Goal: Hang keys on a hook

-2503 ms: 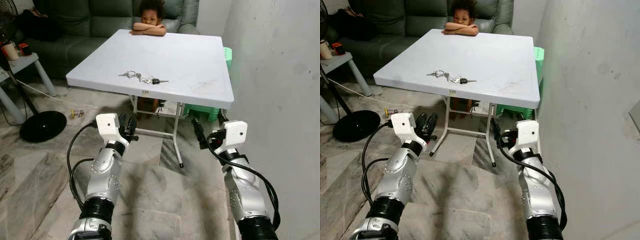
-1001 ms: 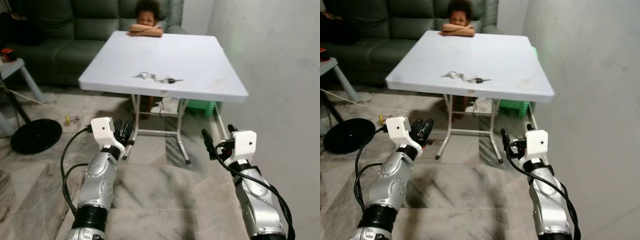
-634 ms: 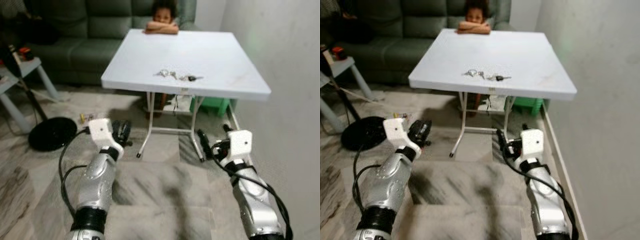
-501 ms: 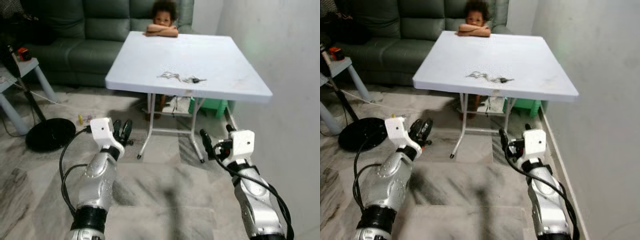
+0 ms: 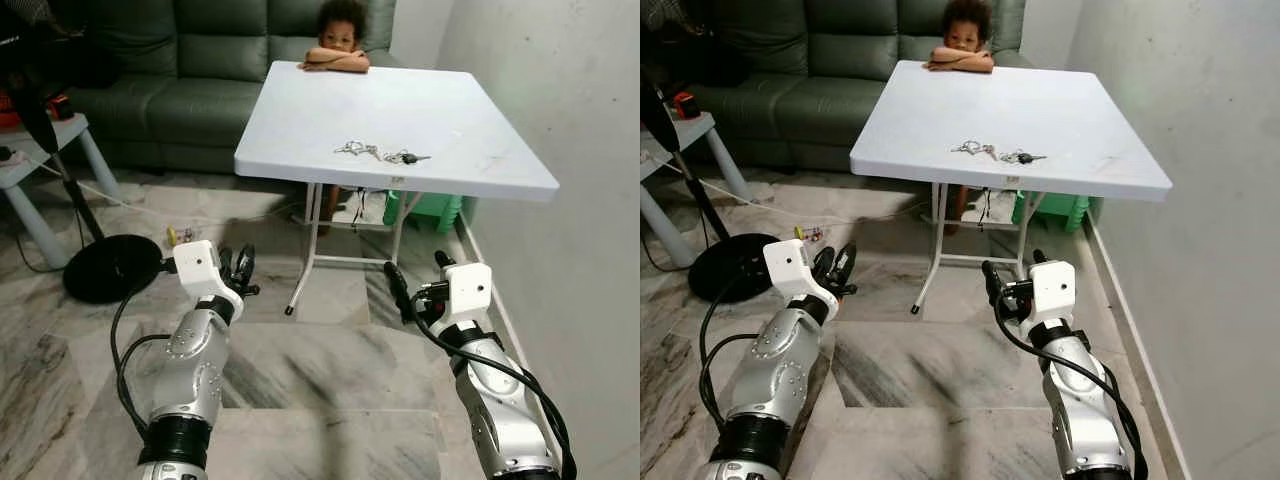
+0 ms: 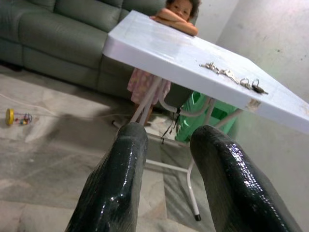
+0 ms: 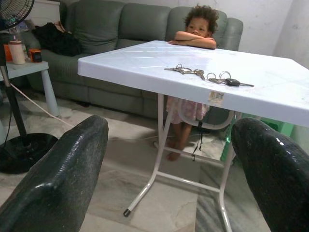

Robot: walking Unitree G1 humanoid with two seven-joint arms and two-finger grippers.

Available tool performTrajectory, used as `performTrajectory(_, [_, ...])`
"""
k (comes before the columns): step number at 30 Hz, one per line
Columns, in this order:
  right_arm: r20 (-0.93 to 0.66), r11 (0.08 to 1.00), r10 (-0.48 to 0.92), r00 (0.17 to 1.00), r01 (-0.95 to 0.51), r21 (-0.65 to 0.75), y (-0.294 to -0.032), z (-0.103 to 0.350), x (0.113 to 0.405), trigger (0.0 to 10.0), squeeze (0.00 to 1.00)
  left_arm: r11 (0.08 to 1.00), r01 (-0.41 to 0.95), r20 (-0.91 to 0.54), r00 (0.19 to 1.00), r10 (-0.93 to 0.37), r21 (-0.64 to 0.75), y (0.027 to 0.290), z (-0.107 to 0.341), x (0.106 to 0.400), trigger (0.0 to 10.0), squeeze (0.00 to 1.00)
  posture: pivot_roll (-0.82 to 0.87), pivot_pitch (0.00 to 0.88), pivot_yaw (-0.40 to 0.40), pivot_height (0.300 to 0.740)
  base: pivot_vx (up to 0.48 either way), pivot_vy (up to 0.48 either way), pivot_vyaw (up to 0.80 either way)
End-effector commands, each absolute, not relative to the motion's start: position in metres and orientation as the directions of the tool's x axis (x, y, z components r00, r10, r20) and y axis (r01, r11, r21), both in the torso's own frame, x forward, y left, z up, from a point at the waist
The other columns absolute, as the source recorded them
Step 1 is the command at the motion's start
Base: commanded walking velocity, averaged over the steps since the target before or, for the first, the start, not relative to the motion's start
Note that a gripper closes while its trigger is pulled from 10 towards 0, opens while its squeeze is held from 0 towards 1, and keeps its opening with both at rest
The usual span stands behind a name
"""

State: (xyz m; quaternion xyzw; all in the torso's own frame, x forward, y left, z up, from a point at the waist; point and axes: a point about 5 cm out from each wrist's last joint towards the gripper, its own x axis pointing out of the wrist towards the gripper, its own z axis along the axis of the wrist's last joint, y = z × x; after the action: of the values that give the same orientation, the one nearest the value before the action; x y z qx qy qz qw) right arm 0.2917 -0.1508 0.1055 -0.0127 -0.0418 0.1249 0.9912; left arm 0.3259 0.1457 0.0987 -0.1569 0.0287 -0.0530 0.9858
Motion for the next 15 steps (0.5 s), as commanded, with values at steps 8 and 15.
performTrajectory(8, [0.091, 0.972, 0.233, 0.968, -0.231, -0.029, -0.1552, 0.109, 0.2906, 10.0, 0.0, 0.942, 0.16, -0.006, 0.986, -0.169, -0.295, 0.1432, 0.105, 0.3256, 10.0, 0.0, 0.08, 0.0, -0.05, 0.74, 0.0, 0.0, 0.0])
performTrajectory(15, [0.089, 0.973, 0.229, 0.969, -0.228, -0.027, -0.1556, 0.1088, 0.29, 10.0, 0.0, 0.942, 0.166, -0.001, 0.985, -0.174, -0.291, 0.1434, 0.1058, 0.3247, 10.0, 0.0, 0.08, 0.0, -0.05, 0.74, 0.399, 0.0, 0.0])
